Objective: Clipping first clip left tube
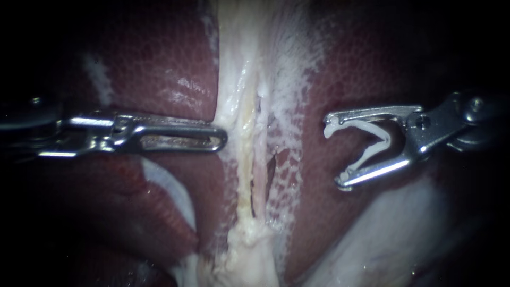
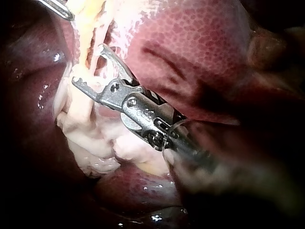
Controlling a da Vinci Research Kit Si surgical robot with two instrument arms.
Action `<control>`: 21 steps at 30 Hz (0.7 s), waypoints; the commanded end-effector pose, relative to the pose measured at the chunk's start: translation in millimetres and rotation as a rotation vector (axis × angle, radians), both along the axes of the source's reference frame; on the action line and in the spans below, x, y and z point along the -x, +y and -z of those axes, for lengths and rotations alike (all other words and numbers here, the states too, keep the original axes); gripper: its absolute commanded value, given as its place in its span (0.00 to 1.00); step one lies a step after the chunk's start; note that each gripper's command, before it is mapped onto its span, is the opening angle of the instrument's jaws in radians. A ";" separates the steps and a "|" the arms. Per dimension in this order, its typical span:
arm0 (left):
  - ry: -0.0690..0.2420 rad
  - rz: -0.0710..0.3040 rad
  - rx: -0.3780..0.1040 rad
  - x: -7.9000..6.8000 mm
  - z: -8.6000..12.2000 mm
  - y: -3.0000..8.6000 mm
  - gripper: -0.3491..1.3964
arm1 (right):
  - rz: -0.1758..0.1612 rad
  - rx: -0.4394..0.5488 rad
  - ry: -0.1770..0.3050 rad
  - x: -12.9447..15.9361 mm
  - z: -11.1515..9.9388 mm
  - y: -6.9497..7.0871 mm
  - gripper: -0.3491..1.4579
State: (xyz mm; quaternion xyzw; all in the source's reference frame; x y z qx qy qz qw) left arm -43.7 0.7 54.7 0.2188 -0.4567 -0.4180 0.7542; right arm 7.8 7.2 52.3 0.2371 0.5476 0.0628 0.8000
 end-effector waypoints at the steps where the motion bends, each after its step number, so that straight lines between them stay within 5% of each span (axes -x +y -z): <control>1: 0.000 0.000 0.000 0.0 0.0 0.0 0.00 | 0.000 0.000 0.000 0.0 0.0 0.0 0.52; 9: -0.004 -0.002 -0.007 -0.7 1.9 0.2 0.00 | 0.002 0.004 0.000 -0.4 -0.4 -0.7 0.52; 21: -0.005 0.031 -0.011 -4.3 6.7 2.1 0.00 | 0.033 -0.005 0.010 -4.3 -4.4 -5.0 0.52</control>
